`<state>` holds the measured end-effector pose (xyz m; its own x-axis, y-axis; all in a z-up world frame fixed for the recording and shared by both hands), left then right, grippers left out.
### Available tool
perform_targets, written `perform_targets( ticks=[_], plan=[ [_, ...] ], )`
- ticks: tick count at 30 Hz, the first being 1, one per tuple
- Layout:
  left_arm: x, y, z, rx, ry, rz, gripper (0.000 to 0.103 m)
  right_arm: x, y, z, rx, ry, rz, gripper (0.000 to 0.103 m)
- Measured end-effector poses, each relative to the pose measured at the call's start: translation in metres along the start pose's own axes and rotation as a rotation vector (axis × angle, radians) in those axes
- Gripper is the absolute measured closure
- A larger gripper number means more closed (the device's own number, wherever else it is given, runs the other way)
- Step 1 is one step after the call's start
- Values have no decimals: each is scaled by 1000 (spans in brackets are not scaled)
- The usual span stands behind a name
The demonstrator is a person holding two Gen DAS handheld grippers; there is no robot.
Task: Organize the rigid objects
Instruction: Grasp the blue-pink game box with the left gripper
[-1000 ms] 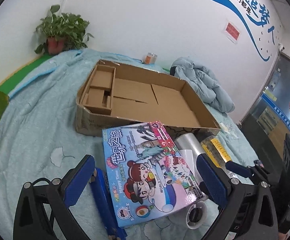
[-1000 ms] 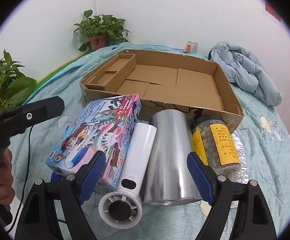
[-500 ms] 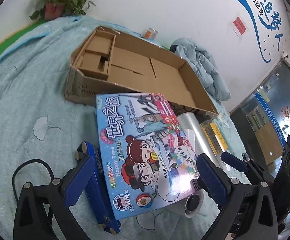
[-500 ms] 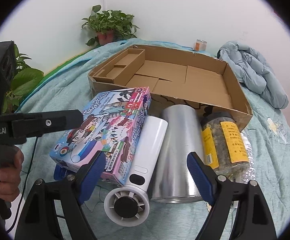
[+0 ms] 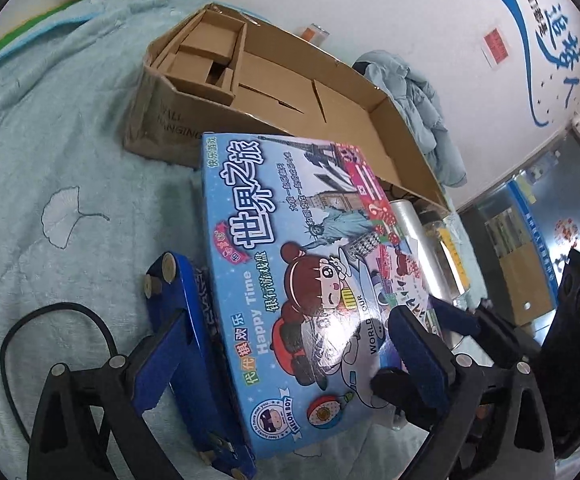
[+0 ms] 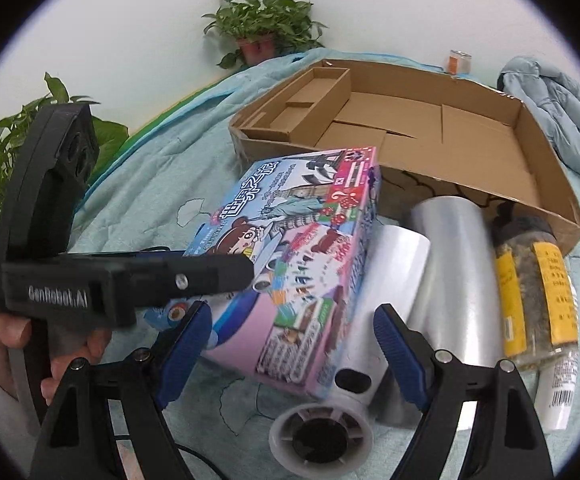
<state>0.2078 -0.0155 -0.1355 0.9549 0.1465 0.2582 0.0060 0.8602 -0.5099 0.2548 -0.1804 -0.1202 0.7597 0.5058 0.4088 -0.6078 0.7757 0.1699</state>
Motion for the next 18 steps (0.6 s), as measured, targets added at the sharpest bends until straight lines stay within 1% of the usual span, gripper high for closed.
perform_targets(
  ticks=[1,3,4,6,7,9,10,12,14,15,16,18],
  plan=[
    [1,0,0,15,-8,-3,10,2,1,-1,-16,1,15,20],
    [2,2,1,14,-7,14,14,6,5,-4,-37,7,40,20],
    [2,3,3,8,-9,22,14,6,7,-5,-37,14,49,20],
    [6,4,12,7,-44,30,14,4,12,-9,-29,32,68,20],
    [11,6,19,20,-72,26,14,3,13,-10,-48,30,82,20],
    [22,5,27,29,-93,11,14,2,14,-10,-70,29,98,20],
    [27,4,29,31,-93,3,14,2,13,-10,-65,29,93,20],
    [40,0,26,45,-85,-27,14,5,12,-10,-58,31,87,20],
    [50,-3,12,79,-44,-74,14,7,10,-10,-75,30,89,20],
    [54,-4,2,81,-11,-90,14,8,10,-10,-86,31,92,20],
    [56,-4,-10,65,31,-92,14,9,11,-12,-91,33,98,20],
    [61,-2,-17,37,41,-78,14,12,12,-15,-103,37,113,19]
  ],
)
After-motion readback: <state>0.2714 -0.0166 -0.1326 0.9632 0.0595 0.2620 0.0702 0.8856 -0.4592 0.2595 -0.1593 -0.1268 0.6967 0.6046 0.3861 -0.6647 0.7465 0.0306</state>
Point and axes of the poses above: each gripper's, at about its wrist camera, not at the fingertips, and z roughly against the way its jaws point, y to its left, x to its top, the point moved 10 cm from there along -z, roughly the way its jaws point, and after that the axes turned 14 degrees about y, right-handed, at the moved point
